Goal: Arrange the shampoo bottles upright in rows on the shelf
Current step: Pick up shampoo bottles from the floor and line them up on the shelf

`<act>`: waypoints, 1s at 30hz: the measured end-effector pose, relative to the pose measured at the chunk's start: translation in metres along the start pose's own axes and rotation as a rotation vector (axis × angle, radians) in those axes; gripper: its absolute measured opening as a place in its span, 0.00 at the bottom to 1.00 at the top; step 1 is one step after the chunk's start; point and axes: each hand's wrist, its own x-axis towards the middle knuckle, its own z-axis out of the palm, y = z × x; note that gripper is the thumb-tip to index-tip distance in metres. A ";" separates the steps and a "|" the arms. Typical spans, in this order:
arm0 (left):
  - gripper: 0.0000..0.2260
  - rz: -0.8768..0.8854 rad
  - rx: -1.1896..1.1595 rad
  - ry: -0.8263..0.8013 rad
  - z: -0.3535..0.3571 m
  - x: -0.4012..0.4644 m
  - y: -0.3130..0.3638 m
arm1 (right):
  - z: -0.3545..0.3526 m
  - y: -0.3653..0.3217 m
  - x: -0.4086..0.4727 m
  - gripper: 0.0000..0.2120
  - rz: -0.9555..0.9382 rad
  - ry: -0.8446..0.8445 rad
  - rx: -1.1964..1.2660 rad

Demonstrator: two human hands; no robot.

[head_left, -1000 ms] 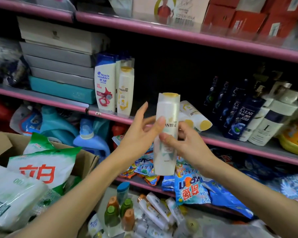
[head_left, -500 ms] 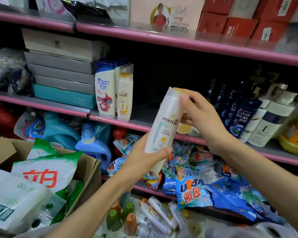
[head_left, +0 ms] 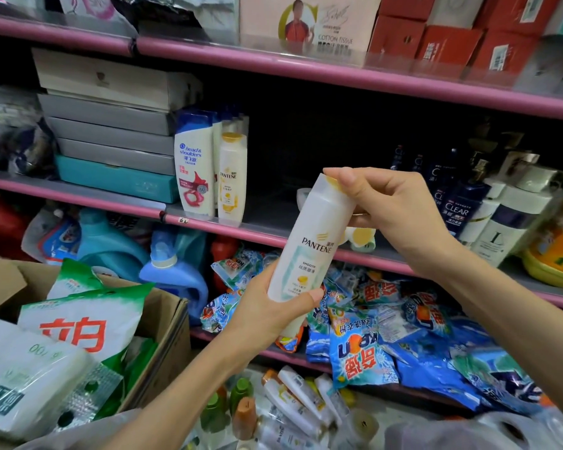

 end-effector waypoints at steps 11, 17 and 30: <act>0.15 -0.070 -0.007 0.013 0.001 0.004 -0.012 | 0.013 0.016 -0.003 0.16 -0.051 0.065 -0.218; 0.06 -0.114 -0.010 0.024 -0.010 0.028 -0.002 | 0.027 0.037 0.021 0.22 0.081 0.005 -0.116; 0.22 -0.075 0.541 0.651 -0.083 0.121 -0.013 | 0.073 0.094 0.157 0.20 -0.018 0.239 -0.353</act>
